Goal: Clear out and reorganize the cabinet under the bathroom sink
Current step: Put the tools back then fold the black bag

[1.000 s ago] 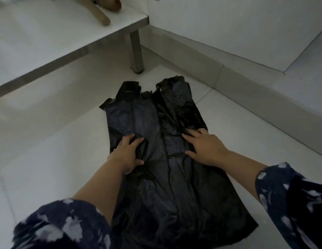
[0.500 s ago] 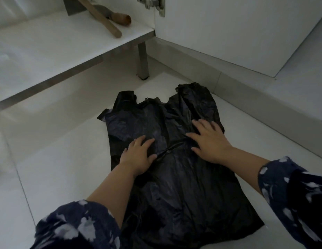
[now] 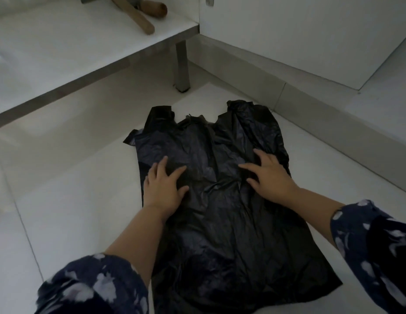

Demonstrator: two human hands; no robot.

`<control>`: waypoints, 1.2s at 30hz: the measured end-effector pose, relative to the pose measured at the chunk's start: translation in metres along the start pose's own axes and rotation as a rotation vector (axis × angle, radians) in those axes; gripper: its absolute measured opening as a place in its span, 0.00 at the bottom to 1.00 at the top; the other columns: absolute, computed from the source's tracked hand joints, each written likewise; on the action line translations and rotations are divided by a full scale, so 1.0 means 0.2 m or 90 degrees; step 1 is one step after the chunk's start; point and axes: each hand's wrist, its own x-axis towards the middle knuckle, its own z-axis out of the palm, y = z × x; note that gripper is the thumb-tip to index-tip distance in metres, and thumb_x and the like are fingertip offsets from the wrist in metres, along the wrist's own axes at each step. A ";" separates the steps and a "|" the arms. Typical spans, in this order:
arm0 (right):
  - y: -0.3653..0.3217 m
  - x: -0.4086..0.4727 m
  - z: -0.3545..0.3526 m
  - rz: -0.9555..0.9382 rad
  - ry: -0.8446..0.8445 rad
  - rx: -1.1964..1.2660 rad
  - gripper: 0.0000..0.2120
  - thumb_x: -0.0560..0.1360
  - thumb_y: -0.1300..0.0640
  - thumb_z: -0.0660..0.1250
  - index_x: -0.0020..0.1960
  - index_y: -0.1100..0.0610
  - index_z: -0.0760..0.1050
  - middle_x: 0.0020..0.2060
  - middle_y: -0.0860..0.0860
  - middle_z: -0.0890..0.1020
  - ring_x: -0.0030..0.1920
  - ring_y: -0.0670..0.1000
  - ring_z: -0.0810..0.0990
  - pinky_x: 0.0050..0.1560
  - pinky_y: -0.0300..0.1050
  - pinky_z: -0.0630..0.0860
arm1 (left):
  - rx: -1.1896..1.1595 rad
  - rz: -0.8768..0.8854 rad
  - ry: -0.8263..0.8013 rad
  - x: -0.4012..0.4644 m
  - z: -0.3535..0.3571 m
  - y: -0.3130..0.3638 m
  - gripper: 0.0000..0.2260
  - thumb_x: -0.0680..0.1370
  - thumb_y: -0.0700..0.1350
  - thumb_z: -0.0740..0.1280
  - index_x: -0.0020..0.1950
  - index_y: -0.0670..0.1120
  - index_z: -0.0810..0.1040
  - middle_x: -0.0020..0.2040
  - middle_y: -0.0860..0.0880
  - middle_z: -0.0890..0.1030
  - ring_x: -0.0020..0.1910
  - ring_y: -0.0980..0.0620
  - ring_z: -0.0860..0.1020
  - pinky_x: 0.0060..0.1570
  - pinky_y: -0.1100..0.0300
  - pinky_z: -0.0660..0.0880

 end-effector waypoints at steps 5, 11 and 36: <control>-0.02 0.06 -0.01 0.081 -0.026 0.096 0.24 0.78 0.55 0.63 0.73 0.47 0.64 0.75 0.60 0.55 0.73 0.62 0.57 0.73 0.53 0.57 | -0.087 -0.182 0.000 -0.02 -0.03 -0.13 0.24 0.78 0.57 0.62 0.74 0.60 0.62 0.78 0.41 0.45 0.75 0.35 0.51 0.70 0.42 0.59; -0.04 0.12 -0.05 0.126 -0.005 0.162 0.24 0.76 0.64 0.64 0.71 0.60 0.67 0.70 0.60 0.67 0.68 0.60 0.68 0.69 0.45 0.63 | -0.195 -0.218 0.015 0.04 0.00 -0.24 0.27 0.77 0.54 0.65 0.74 0.47 0.66 0.72 0.43 0.67 0.70 0.41 0.66 0.68 0.50 0.64; 0.24 0.07 -0.07 0.088 0.097 0.226 0.38 0.70 0.63 0.73 0.75 0.58 0.58 0.71 0.57 0.64 0.70 0.55 0.65 0.63 0.28 0.53 | -0.112 -0.129 0.085 0.22 0.00 0.03 0.29 0.76 0.56 0.67 0.75 0.53 0.62 0.77 0.49 0.55 0.72 0.43 0.59 0.66 0.46 0.65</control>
